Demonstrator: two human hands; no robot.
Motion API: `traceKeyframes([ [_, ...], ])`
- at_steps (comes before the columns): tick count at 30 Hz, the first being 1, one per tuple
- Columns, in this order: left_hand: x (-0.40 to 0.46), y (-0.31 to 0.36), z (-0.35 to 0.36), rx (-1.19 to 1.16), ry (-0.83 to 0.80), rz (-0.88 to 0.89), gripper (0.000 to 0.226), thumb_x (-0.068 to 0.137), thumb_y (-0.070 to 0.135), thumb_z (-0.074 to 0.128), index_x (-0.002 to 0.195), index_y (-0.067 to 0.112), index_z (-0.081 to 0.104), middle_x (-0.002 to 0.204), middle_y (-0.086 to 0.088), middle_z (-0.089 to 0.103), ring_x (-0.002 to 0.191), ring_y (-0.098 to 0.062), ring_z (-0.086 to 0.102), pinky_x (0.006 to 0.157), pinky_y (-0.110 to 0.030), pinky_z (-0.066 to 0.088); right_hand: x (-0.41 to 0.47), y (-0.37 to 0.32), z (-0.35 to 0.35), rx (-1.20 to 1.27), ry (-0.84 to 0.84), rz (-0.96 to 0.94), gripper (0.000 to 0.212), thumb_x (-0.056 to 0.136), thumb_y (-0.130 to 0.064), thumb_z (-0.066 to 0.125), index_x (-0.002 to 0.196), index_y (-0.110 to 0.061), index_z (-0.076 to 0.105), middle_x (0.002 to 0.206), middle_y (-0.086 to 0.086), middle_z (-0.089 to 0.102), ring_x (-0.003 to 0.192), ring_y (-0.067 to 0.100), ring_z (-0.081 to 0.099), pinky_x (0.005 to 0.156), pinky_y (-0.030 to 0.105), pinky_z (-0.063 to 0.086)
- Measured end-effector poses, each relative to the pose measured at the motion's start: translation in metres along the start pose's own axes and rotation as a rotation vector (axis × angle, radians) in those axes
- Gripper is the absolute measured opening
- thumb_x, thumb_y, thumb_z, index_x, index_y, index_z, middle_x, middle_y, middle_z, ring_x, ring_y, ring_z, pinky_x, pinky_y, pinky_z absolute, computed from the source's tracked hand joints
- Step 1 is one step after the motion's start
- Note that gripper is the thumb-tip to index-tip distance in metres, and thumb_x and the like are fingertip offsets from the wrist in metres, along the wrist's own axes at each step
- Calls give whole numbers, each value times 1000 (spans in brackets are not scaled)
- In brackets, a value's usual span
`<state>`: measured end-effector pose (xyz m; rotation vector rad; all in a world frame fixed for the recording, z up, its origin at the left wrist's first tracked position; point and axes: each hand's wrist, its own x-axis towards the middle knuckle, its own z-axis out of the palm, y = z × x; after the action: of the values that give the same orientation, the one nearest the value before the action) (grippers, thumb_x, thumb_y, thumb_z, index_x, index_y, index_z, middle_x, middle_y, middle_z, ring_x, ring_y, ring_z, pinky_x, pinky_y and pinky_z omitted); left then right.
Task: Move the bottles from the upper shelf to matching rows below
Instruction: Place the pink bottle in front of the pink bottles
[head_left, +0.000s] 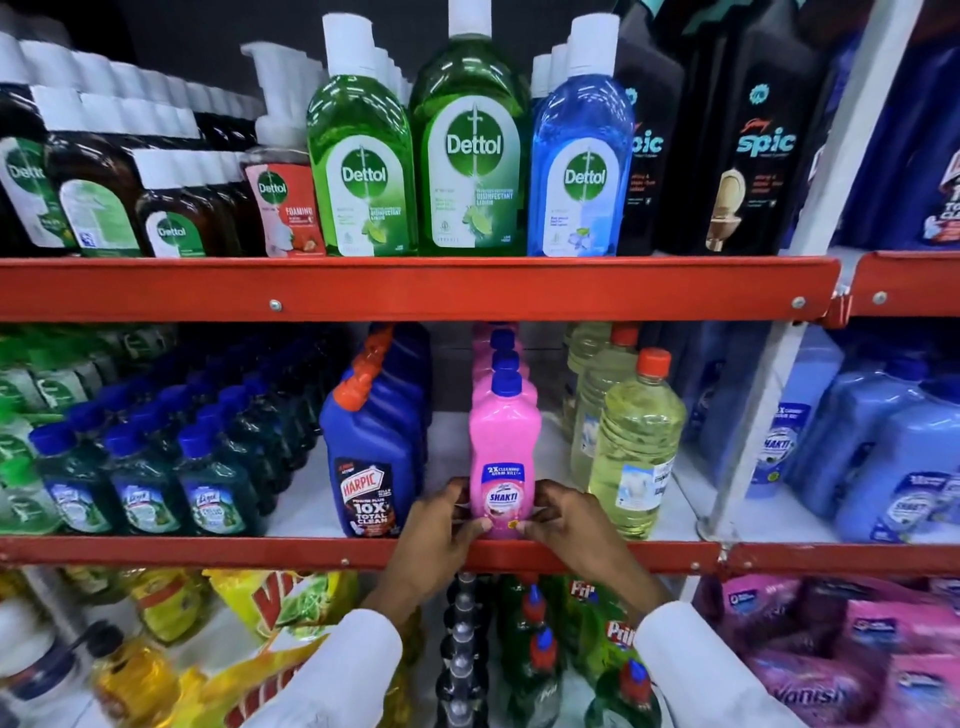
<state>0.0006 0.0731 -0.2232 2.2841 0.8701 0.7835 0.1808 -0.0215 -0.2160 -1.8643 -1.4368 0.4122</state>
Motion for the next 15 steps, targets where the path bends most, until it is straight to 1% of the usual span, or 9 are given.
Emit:
traceKeyframes([
  [1, 1, -1, 1, -3, 7, -3, 41, 90, 28, 72, 126, 17, 58, 118, 3, 72, 101, -3, 63, 89, -12, 49, 0, 1, 0, 1, 9, 2, 39, 81, -20, 78, 117, -15, 67, 105, 1, 78, 86, 8, 72, 70, 5, 50],
  [3, 3, -3, 4, -5, 18, -7, 39, 89, 28, 72, 125, 17, 59, 120, 0, 74, 104, -8, 67, 94, -23, 53, -1, 1, 0, 1, 23, 1, 38, 81, -18, 79, 116, -13, 67, 105, 2, 77, 82, 6, 70, 66, 1, 45],
  [7, 4, -5, 7, 7, 22, -11, 38, 90, 29, 72, 123, 18, 60, 120, -2, 74, 106, -14, 69, 94, -26, 54, 0, 3, 0, -9, 27, -1, 39, 81, -22, 79, 117, -15, 65, 107, 0, 77, 83, 6, 69, 66, 0, 44],
  [9, 4, -5, 7, 6, 26, -10, 37, 90, 31, 72, 123, 18, 60, 120, -2, 74, 106, -14, 69, 96, -31, 57, 0, 4, 0, -10, 19, -2, 40, 81, -23, 79, 117, -16, 65, 106, -3, 76, 82, 5, 69, 70, 5, 49],
  [11, 3, -6, 7, 13, 29, -3, 38, 90, 33, 71, 123, 18, 59, 119, -2, 75, 106, -16, 70, 96, -35, 58, 0, 4, -1, 14, 16, -12, 39, 80, -22, 79, 117, -15, 66, 106, -2, 77, 85, 7, 72, 79, 18, 57],
  [13, 3, -9, 6, 17, 24, -4, 43, 91, 38, 69, 127, 20, 56, 120, -3, 74, 108, -20, 70, 96, -40, 58, -4, 4, -3, 71, 14, -13, 41, 80, -19, 79, 119, -14, 66, 107, 1, 77, 89, 9, 73, 85, 26, 59],
  [14, 2, -10, 7, 12, 23, -3, 48, 90, 39, 69, 131, 21, 53, 122, -3, 73, 109, -20, 70, 96, -41, 58, -8, 7, -3, 111, 12, -11, 44, 81, -17, 79, 122, -13, 65, 108, 2, 76, 91, 10, 73, 87, 28, 59],
  [15, 0, -10, 7, -9, 30, -10, 53, 89, 38, 71, 135, 21, 50, 123, -2, 73, 109, -17, 70, 97, -38, 59, -14, 10, -5, 150, 21, -9, 47, 81, -16, 78, 126, -13, 63, 111, 2, 75, 95, 10, 73, 89, 29, 59],
])
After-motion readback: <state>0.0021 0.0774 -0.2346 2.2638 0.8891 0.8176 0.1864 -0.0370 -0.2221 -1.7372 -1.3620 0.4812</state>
